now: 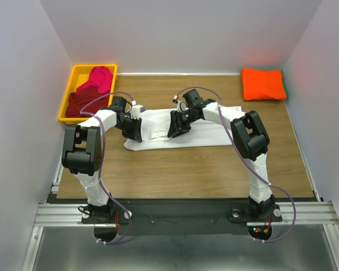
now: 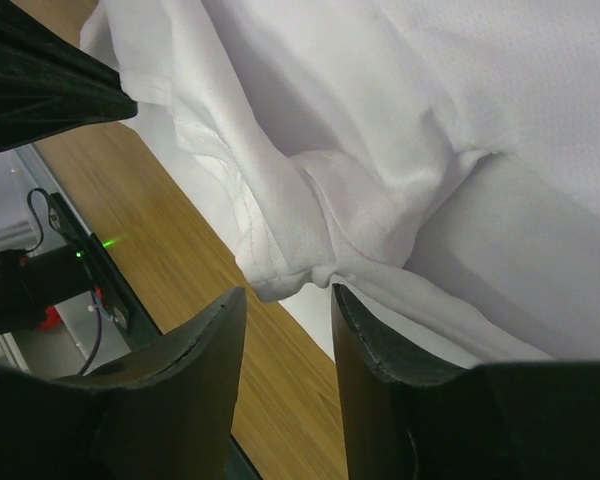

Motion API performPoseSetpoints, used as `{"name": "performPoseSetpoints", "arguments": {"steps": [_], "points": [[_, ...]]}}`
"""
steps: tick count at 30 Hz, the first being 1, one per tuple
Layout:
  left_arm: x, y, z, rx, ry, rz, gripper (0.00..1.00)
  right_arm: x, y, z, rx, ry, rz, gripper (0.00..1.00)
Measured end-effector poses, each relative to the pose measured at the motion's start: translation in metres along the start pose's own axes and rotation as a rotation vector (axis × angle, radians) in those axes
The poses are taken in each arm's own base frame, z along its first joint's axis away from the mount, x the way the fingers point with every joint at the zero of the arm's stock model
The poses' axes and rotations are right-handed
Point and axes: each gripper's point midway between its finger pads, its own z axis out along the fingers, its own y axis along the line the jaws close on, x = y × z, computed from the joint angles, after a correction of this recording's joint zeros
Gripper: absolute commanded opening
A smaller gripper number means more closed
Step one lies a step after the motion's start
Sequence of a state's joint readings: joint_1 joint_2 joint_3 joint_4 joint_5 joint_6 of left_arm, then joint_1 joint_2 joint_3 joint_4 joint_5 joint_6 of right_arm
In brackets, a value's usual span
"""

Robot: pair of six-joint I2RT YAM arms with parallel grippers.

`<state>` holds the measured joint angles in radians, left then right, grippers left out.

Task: Fold and stack the t-shirts
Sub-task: Fold the tshirt

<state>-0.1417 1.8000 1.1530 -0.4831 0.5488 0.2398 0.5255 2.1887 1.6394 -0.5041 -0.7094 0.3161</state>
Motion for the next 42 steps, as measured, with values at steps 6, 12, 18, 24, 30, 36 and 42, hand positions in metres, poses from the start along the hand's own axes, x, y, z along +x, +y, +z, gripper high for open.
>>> {"name": "performPoseSetpoints", "arguments": {"steps": [6, 12, 18, 24, 30, 36, 42], "points": [[-0.002, 0.001, 0.001, -0.001, -0.006, -0.010, 0.00, -0.009, 0.006, -0.001, -0.013, -0.018, -0.009, 0.15], [-0.010, 0.000, -0.002, 0.002, -0.025, -0.004, 0.00, -0.010, 0.007, -0.001, -0.018, -0.020, -0.004, 0.01], [-0.039, 0.003, -0.016, 0.005, -0.097, 0.014, 0.00, -0.024, 0.015, -0.003, -0.036, -0.043, -0.026, 0.01], [-0.078, 0.010, -0.038, 0.003, -0.191, 0.034, 0.00, -0.040, 0.022, -0.005, -0.069, -0.067, -0.014, 0.20], [-0.106, 0.021, -0.035, 0.040, -0.223, 0.028, 0.00, -0.049, 0.010, -0.011, -0.071, -0.083, 0.032, 0.45], [-0.131, 0.033, -0.016, 0.076, -0.230, -0.012, 0.00, -0.059, -0.016, -0.028, -0.047, -0.124, 0.067, 0.50], [-0.149, 0.043, -0.003, 0.082, -0.253, -0.059, 0.19, -0.036, -0.056, -0.055, 0.059, -0.139, 0.078, 0.41]]}}
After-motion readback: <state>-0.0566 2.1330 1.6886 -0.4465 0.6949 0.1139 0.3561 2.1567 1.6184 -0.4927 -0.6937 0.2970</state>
